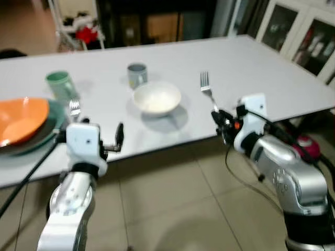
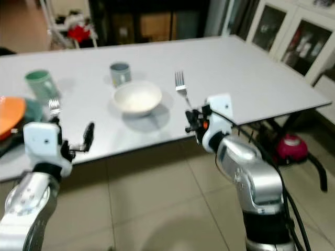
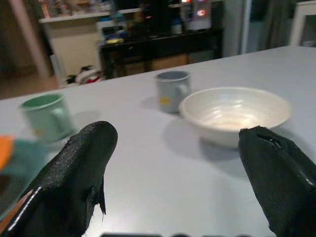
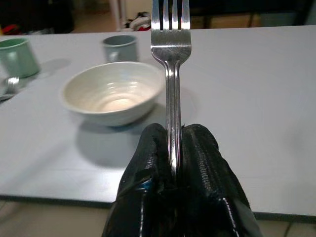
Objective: Setting the table
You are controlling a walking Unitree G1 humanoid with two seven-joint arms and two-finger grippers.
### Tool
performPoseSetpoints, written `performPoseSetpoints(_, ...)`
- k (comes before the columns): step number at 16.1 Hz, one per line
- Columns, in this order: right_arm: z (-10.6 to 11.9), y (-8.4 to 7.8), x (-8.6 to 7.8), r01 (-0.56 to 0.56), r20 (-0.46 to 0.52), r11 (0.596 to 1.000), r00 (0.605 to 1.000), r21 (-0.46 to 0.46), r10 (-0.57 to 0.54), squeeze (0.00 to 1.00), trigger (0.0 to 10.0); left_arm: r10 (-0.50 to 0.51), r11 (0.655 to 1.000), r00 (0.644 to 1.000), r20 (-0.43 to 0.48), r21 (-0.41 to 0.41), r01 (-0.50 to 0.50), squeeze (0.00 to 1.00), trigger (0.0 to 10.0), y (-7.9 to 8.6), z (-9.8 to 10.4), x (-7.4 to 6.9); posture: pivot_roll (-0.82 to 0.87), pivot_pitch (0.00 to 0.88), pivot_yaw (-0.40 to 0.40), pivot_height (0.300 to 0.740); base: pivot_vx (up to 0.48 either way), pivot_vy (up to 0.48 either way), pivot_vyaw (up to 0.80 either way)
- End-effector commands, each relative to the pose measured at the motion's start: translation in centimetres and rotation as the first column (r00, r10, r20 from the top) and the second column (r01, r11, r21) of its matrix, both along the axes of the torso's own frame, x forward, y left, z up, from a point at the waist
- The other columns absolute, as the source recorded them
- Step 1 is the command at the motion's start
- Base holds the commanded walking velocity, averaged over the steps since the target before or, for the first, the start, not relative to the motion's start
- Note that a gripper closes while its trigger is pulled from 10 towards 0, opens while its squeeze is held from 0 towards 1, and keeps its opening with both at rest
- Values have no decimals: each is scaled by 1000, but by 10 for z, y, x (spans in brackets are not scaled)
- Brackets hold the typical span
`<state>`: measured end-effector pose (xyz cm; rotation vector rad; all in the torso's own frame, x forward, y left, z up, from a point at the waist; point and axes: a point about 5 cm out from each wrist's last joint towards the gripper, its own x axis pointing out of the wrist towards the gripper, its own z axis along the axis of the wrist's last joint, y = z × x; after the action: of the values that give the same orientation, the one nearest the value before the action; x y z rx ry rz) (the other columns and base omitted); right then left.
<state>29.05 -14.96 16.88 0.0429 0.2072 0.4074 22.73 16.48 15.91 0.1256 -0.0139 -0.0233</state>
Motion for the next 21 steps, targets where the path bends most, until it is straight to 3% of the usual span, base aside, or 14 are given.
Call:
performPoseSetpoints(1, 1, -9, 0, 35, 13, 999, 999, -12, -35, 0, 10000, -38, 999, 999, 4, -6, 38, 0, 10000, -7, 2, 2, -77, 29, 20, 740, 345, 0, 0)
performPoseSetpoints(8, 5, -4, 4, -28, 23, 998, 999, -50, 29, 0, 10000, -35, 999, 999, -4, -2, 35, 0, 10000, -2, 1, 2, -73, 31, 18, 740, 340, 0, 113)
performPoseSetpoints(12, 2, -4, 5, -26, -1, 1000, 1000, -16, 26, 0, 10000, -34, 999, 999, -9, 2, 35, 0, 10000, -1, 1, -1, -68, 37, 14, 740, 339, 0, 198)
performPoseSetpoints(16, 5, -3, 7, -75, -7, 996, 997, -58, 75, 0, 10000, -43, 999, 999, -14, 3, 43, 0, 10000, -1, 0, -3, -73, 36, 13, 740, 330, 0, 0)
performPoseSetpoints(18, 8, -7, 9, -103, -45, 988, 994, -114, 98, 0, 10000, -82, 997, 997, -3, -16, 82, 0, 10000, -5, 2, -4, -73, 36, 7, 740, 156, 0, 0)
performPoseSetpoints(21, 19, -17, 5, -237, -156, 958, 965, -164, 212, 0, 10000, -256, 966, 966, -37, 21, 257, 0, 10000, -18, 4, -8, -69, 37, 2, 740, 0, 0, 0)
